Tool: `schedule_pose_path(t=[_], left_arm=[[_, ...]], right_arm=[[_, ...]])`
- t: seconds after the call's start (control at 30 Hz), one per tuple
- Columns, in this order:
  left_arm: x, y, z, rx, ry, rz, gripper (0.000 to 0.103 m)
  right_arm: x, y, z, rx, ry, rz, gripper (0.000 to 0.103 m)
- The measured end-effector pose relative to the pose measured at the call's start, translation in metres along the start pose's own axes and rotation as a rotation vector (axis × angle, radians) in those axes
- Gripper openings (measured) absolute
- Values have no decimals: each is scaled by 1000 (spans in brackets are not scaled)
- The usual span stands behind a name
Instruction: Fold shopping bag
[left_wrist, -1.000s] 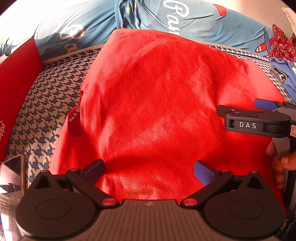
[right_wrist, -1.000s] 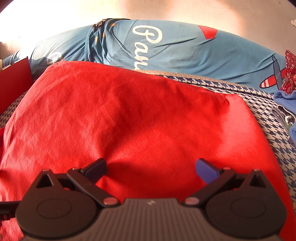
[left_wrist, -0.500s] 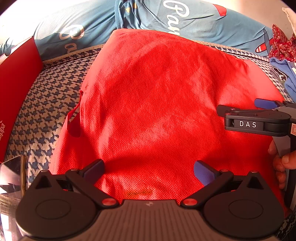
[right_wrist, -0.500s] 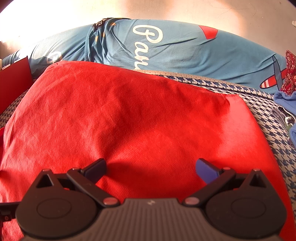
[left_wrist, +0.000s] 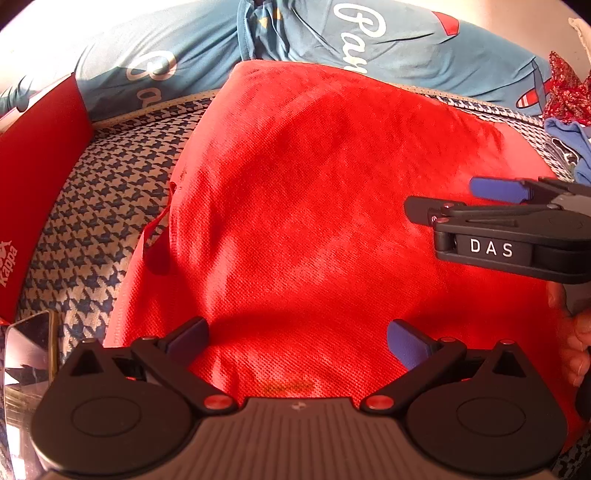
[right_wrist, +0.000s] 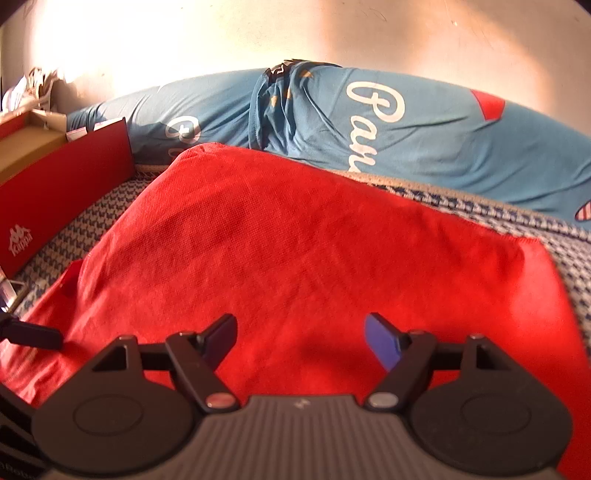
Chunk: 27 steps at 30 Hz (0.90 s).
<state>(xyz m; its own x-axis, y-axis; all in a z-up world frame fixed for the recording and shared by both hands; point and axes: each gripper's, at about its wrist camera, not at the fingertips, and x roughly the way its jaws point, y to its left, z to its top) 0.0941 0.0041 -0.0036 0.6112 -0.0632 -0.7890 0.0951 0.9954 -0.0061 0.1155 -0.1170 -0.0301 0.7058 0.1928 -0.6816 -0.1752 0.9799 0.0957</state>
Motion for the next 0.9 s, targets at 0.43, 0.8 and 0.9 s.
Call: schedule_pose_path(t=[0.43, 0.8, 0.9], left_arm=[[0, 2, 0, -8, -6, 14, 103], [2, 2, -1, -9, -5, 16, 103], [2, 3, -1, -14, -4, 14, 103]], right_arm=[[9, 4, -11, -22, 7, -2, 92], [11, 11, -12, -56, 23, -11, 103], [11, 13, -13, -59, 23, -20, 103]])
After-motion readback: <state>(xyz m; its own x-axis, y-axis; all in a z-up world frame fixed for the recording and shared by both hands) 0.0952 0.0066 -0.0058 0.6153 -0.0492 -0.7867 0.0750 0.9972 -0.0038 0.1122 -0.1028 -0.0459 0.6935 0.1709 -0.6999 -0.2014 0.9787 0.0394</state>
